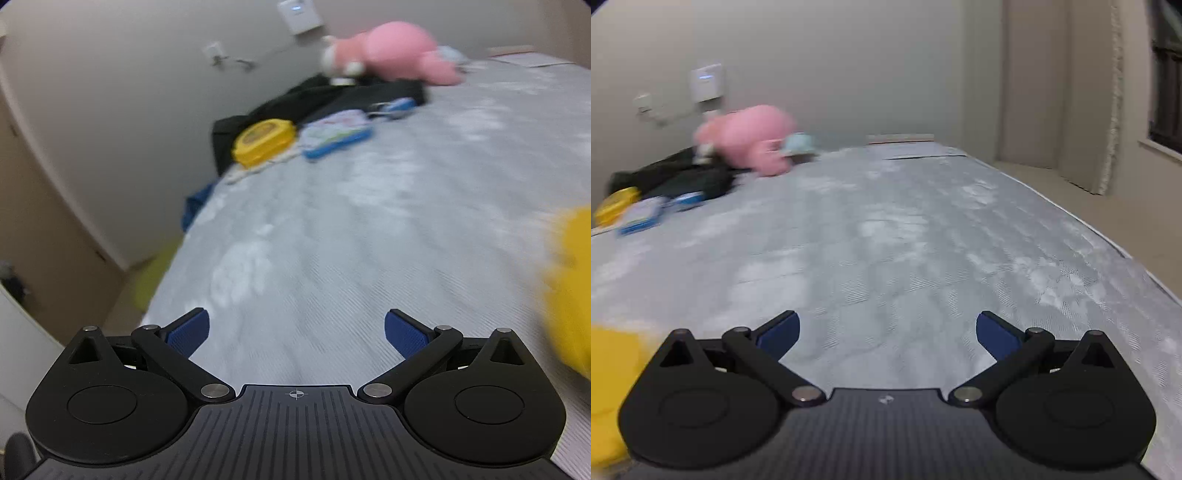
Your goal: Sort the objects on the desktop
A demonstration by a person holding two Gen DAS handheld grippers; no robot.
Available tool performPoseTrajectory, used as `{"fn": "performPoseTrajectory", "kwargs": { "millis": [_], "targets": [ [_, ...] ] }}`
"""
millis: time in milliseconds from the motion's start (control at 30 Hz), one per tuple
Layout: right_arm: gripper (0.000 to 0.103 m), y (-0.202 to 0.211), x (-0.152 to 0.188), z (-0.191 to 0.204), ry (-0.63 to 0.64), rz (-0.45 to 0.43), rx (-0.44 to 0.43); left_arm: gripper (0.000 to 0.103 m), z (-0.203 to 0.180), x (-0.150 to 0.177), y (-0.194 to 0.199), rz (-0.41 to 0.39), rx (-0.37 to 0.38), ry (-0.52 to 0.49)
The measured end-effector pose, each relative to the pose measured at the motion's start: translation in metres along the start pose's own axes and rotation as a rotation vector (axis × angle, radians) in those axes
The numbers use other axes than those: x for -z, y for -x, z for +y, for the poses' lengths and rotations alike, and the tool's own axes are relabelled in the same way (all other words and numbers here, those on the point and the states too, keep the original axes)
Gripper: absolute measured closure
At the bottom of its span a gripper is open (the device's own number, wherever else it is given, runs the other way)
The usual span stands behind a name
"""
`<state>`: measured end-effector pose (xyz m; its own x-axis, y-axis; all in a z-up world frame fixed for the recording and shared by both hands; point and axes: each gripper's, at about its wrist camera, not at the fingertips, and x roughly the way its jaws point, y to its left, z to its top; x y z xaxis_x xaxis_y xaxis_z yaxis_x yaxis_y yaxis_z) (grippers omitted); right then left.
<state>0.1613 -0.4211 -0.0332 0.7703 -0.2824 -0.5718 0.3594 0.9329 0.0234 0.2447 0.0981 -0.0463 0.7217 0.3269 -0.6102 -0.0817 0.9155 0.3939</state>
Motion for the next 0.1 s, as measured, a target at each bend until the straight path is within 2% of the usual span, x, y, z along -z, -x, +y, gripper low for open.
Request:
{"fn": "performPoseTrajectory", "kwargs": {
  "millis": [33, 100],
  "targets": [
    [0.006, -0.027, 0.004, -0.01, -0.026, 0.011, 0.016, 0.0, 0.006, -0.005, -0.027, 0.062, 0.057, 0.054],
    [0.007, -0.063, 0.013, -0.025, -0.096, 0.072, 0.004, 0.0, 0.018, -0.01, -0.072, 0.172, 0.177, 0.172]
  ]
}}
